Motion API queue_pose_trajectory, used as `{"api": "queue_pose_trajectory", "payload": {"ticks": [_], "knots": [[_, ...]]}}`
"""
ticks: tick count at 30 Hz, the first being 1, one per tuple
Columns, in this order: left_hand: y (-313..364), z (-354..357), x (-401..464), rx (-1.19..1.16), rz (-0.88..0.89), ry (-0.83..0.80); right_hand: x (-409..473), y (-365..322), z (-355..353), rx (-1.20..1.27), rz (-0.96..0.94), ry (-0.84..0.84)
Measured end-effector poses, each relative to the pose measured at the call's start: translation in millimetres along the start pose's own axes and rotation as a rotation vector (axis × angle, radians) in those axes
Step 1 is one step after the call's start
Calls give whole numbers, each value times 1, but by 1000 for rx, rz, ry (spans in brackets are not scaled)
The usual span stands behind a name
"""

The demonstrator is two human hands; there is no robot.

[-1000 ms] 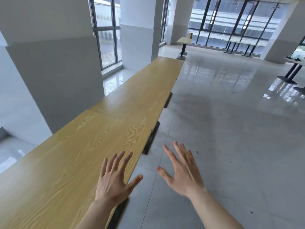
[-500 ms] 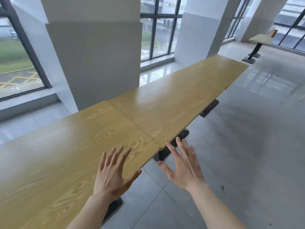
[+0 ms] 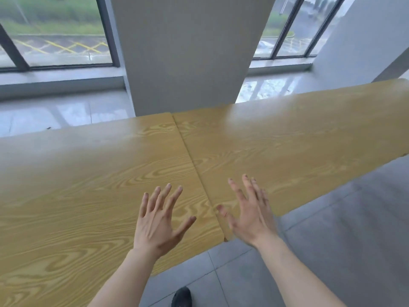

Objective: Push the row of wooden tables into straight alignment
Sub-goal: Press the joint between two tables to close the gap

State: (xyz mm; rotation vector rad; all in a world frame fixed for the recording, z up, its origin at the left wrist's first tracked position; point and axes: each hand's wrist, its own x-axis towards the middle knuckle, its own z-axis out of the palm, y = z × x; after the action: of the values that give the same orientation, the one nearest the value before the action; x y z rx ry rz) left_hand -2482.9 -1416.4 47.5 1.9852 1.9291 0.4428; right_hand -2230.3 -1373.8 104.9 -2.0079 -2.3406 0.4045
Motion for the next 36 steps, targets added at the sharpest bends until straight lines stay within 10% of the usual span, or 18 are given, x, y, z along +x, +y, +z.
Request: {"api": "queue_pose_trajectory", "payload": {"ticks": [36], "knots": [[24, 125, 164, 174, -321, -52, 340, 25, 85, 87, -417, -53]]}}
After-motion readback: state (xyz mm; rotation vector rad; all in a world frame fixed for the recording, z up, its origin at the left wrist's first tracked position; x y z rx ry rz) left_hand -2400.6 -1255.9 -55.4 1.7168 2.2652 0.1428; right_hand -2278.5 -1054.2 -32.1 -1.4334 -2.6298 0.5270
